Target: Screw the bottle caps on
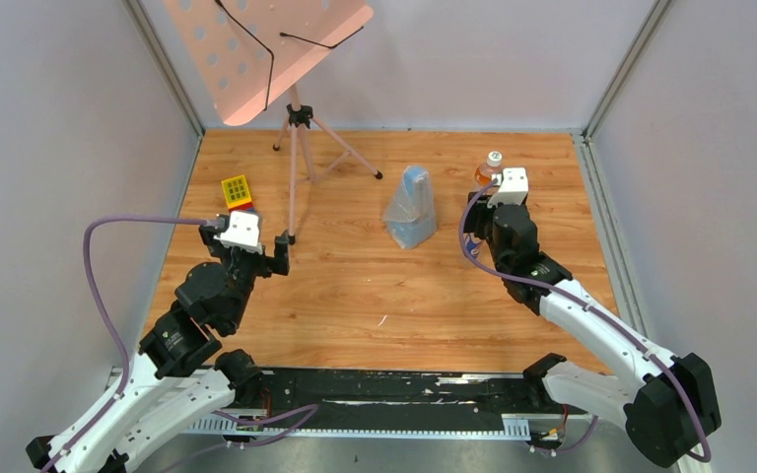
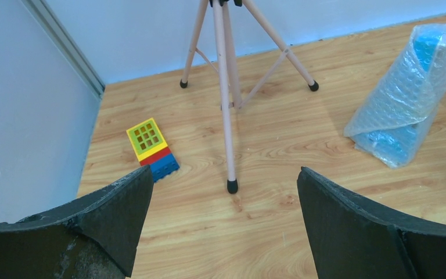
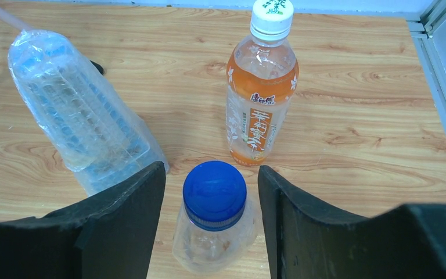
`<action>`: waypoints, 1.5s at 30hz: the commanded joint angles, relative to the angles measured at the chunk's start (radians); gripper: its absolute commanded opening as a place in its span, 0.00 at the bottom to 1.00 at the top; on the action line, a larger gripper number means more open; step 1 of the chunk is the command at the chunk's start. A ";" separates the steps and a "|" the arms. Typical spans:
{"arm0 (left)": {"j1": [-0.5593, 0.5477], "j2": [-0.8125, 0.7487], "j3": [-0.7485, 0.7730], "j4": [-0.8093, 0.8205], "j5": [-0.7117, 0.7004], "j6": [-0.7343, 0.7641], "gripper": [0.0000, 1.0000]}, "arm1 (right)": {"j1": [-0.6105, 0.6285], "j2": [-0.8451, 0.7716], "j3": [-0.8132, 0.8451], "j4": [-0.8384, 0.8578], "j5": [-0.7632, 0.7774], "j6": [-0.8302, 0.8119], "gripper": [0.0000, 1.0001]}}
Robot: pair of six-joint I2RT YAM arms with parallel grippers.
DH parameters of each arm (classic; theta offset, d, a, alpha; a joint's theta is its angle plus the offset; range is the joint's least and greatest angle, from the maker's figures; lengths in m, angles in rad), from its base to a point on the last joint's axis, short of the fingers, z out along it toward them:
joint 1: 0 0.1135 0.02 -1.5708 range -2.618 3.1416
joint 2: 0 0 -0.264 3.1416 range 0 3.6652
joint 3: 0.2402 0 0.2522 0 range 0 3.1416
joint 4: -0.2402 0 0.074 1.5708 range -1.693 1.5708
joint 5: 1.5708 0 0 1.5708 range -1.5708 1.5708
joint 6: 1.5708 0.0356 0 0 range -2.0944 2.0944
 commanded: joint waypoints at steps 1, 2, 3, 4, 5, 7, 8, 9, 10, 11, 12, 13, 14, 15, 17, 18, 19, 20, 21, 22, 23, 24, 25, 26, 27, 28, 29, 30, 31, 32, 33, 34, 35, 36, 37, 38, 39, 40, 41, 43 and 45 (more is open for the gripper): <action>0.001 0.005 0.014 0.011 0.012 0.012 1.00 | -0.001 -0.022 0.000 0.002 0.006 0.015 0.62; 0.001 0.006 0.014 0.011 0.013 0.012 1.00 | -0.001 -0.023 0.000 0.002 0.007 0.016 0.62; 0.001 0.008 0.014 0.012 0.013 0.012 1.00 | -0.001 -0.023 0.000 0.002 0.008 0.016 0.63; 0.001 0.007 0.014 0.011 0.012 0.012 1.00 | -0.001 -0.023 0.001 0.002 0.008 0.017 0.64; 0.001 0.007 0.014 0.011 0.014 0.012 1.00 | -0.001 -0.024 0.001 0.000 0.009 0.017 0.64; 0.001 0.007 0.014 0.010 0.016 0.013 1.00 | -0.001 -0.024 0.001 0.000 0.009 0.019 0.66; 0.001 0.007 0.014 0.009 0.017 0.012 1.00 | 0.000 -0.025 0.001 0.000 0.008 0.019 0.67; 0.001 0.007 0.014 0.009 0.017 0.013 1.00 | -0.001 -0.026 0.001 -0.001 0.007 0.020 0.67; 0.001 0.008 0.014 0.009 0.019 0.012 1.00 | -0.001 -0.027 0.001 -0.001 0.007 0.021 0.68; 0.001 0.008 0.015 0.010 0.018 0.013 1.00 | -0.001 -0.028 0.002 -0.002 0.008 0.022 0.69; 0.001 0.008 0.014 0.009 0.019 0.012 1.00 | -0.001 -0.030 0.003 -0.004 0.007 0.022 0.70; 0.001 0.008 0.015 0.009 0.020 0.012 1.00 | -0.001 -0.032 0.004 -0.004 0.007 0.024 0.71; 0.001 0.009 0.015 0.010 0.020 0.012 1.00 | -0.001 -0.036 0.005 -0.007 0.006 0.027 0.73; 0.001 0.008 0.015 0.010 0.021 0.012 1.00 | -0.001 -0.040 0.007 -0.010 0.008 0.031 0.75; 0.001 0.008 0.016 0.008 0.027 0.012 1.00 | -0.001 -0.055 0.014 -0.021 0.007 0.040 0.78; 0.001 0.007 0.016 0.008 0.031 0.012 1.00 | -0.001 -0.064 0.016 -0.025 0.006 0.042 0.79; 0.001 0.007 0.016 0.007 0.034 0.012 1.00 | -0.001 -0.075 0.022 -0.034 0.007 0.045 0.81; 0.001 0.007 0.018 0.006 0.036 0.012 1.00 | -0.001 -0.087 0.030 -0.037 0.004 0.050 0.82; 0.001 0.006 0.020 0.005 0.037 0.012 1.00 | -0.001 -0.101 0.038 -0.070 0.004 0.055 0.83; 0.001 0.006 0.024 0.002 0.040 0.010 1.00 | -0.001 -0.117 0.049 -0.089 0.004 0.060 0.84; 0.001 0.004 0.027 0.000 0.043 0.009 1.00 | -0.002 -0.134 0.061 -0.114 0.005 0.067 0.86; 0.001 0.003 0.037 -0.008 0.049 0.009 1.00 | -0.001 -0.154 0.076 -0.142 0.007 0.074 0.87; 0.001 0.002 0.045 -0.016 0.051 0.007 1.00 | -0.001 -0.176 0.092 -0.170 0.010 0.078 0.90; 0.001 0.002 0.065 -0.034 0.052 0.001 1.00 | -0.001 -0.198 0.108 -0.202 0.016 0.080 0.98; 0.001 0.002 0.075 -0.044 0.050 0.000 1.00 | -0.001 -0.224 0.125 -0.229 0.022 0.082 1.00; 0.001 0.000 0.097 -0.063 0.047 0.005 1.00 | -0.001 -0.249 0.139 -0.265 0.031 0.081 1.00; 0.001 -0.003 0.109 -0.082 0.044 0.009 1.00 | -0.001 -0.290 0.153 -0.290 0.040 0.080 1.00; 0.001 -0.005 0.135 -0.091 0.039 0.018 1.00 | -0.001 -0.325 0.166 -0.310 0.053 0.078 1.00; 0.001 -0.010 0.147 -0.112 0.036 0.023 1.00 | -0.001 -0.356 0.175 -0.327 0.062 0.072 1.00; 0.001 -0.018 0.174 -0.121 0.030 0.032 1.00 | -0.002 -0.393 0.182 -0.340 0.070 0.064 1.00; 0.001 -0.022 0.203 -0.142 0.026 0.037 1.00 | -0.001 -0.428 0.190 -0.351 0.081 0.057 1.00; 0.001 -0.032 0.217 -0.153 0.019 0.041 1.00 | -0.001 -0.463 0.197 -0.361 0.092 0.048 1.00; 0.001 -0.037 0.247 -0.173 0.015 0.041 1.00 | -0.001 -0.499 0.202 -0.369 0.104 0.037 1.00; 0.001 -0.052 0.261 -0.183 0.009 0.044 1.00 | -0.002 -0.532 0.206 -0.376 0.119 0.023 1.00; 0.001 -0.060 0.283 -0.194 0.005 0.047 1.00 | -0.001 -0.565 0.210 -0.380 0.135 0.009 1.00; 0.001 -0.080 0.292 -0.198 -0.001 0.053 1.00 | 0.000 -0.599 0.210 -0.380 0.149 -0.009 1.00; 0.001 -0.090 0.304 -0.201 -0.004 0.057 1.00 | -0.001 -0.627 0.206 -0.380 0.165 -0.025 1.00; 0.001 -0.112 0.308 -0.200 -0.012 0.065 1.00 | -0.001 -0.656 0.200 -0.380 0.179 -0.040 1.00; 0.001 -0.125 0.312 -0.197 -0.015 0.069 1.00 | -0.001 -0.680 0.194 -0.379 0.195 -0.054 1.00; 0.001 -0.159 0.311 -0.192 -0.035 0.077 1.00 | -0.001 -0.726 0.180 -0.376 0.206 -0.075 1.00; 0.001 -0.192 0.304 -0.187 -0.047 0.072 1.00 | -0.001 -0.761 0.168 -0.376 0.221 -0.086 1.00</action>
